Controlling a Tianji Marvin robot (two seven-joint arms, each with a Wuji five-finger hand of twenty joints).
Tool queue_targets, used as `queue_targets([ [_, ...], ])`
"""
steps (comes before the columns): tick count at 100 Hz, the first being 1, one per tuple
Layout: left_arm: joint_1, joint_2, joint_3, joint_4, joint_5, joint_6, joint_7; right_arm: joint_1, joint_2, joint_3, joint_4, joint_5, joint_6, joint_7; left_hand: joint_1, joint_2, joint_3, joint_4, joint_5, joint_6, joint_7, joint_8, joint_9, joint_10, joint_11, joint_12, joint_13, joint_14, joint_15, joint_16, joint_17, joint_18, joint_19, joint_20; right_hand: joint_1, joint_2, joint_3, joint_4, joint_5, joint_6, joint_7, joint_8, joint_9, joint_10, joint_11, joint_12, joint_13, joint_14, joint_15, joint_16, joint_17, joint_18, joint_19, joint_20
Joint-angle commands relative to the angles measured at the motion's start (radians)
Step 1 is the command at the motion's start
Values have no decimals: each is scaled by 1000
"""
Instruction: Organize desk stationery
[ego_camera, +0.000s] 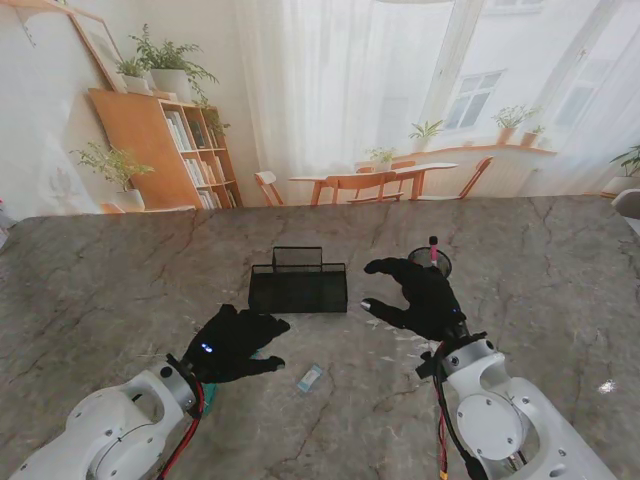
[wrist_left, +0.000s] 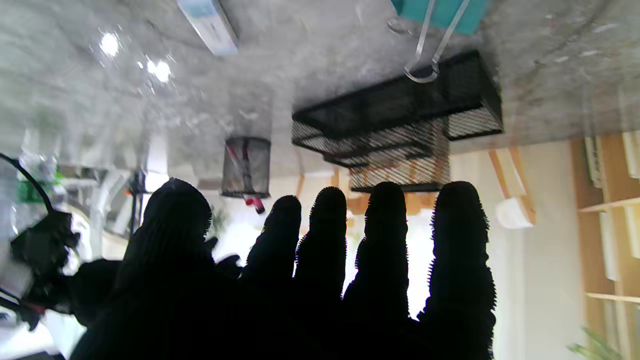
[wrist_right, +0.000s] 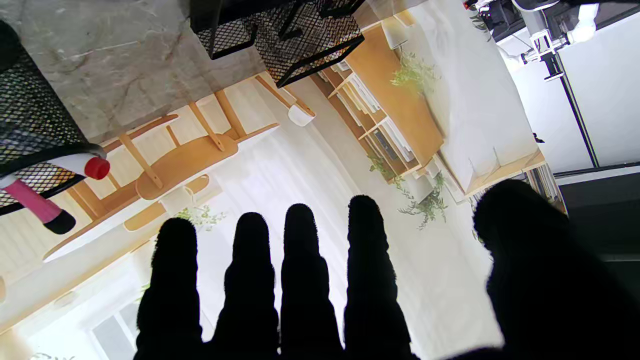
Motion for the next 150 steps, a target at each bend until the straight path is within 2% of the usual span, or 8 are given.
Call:
queue_targets([
  [1,-14,1,36,14,-7,9,-7,-7,-1,2,2,2,1,8,-25,-27,19,-80,14,44,13,25,9,21,26,42,11,-8,37,34,22,-28,60,-21,7,9,-27,-23,16,-6,9,17,11,-7,17,20,19,2,5,18,-4,3,20,25],
  [14,-59,13,124,23,73,67,-51,-5,-4,-1,4,8,0,1,-51,-28,18,-81,10,74,33,67,3,23,65,105,-2,-3,91,75,42,-78,99,-40,12,16,-32,-22,18,-7,10,18,16,-6,19,25,22,2,8,23,-2,4,24,29],
  [36,-144,25,250,59,101,117,-130,-1,-8,-8,7,31,0,-6,-51,-48,19,-81,-44,99,19,102,-14,44,94,138,-13,24,162,114,55,-124,151,-33,19,29,-41,-20,20,-4,12,20,21,-6,20,31,24,1,11,29,-3,3,28,34],
  [80,-290,33,414,165,76,185,-184,-9,-17,0,9,47,6,-39,-19,-68,24,-78,-169,146,-55,60,-37,66,100,124,4,71,243,145,86,-145,206,-27,36,50,-57,-16,31,-1,19,25,29,-4,23,40,28,1,16,37,-4,4,36,42],
  [93,-340,32,466,203,43,205,-193,-9,-18,1,12,44,7,-48,6,-98,22,-77,-152,93,-32,62,-8,64,132,127,42,65,290,161,125,-169,241,-27,39,54,-61,-15,32,-1,21,27,30,-5,24,43,28,0,17,39,-4,3,39,44],
  [112,-375,34,517,236,6,220,-210,-10,-21,3,14,45,8,-64,79,-171,25,-73,-114,-23,52,174,62,26,235,180,152,3,398,213,254,-268,317,-42,39,61,-67,-14,39,-2,25,30,34,-3,26,46,30,-1,20,41,-4,4,42,47],
  [140,-411,37,566,277,-23,222,-208,-14,-25,7,15,50,11,-82,285,-252,49,-65,-68,-84,183,326,141,-31,328,187,281,-94,426,210,414,-364,330,-107,38,72,-73,-13,55,-3,35,35,40,-5,28,50,32,-1,23,44,-4,4,46,51],
  [150,-433,36,589,301,-34,216,-187,-15,-27,8,14,53,14,-87,385,-320,66,-75,-43,-108,308,390,187,-49,289,351,278,-98,422,210,401,-357,333,-103,38,75,-75,-13,60,-5,38,37,41,-4,28,51,33,-1,24,44,-4,5,47,52],
])
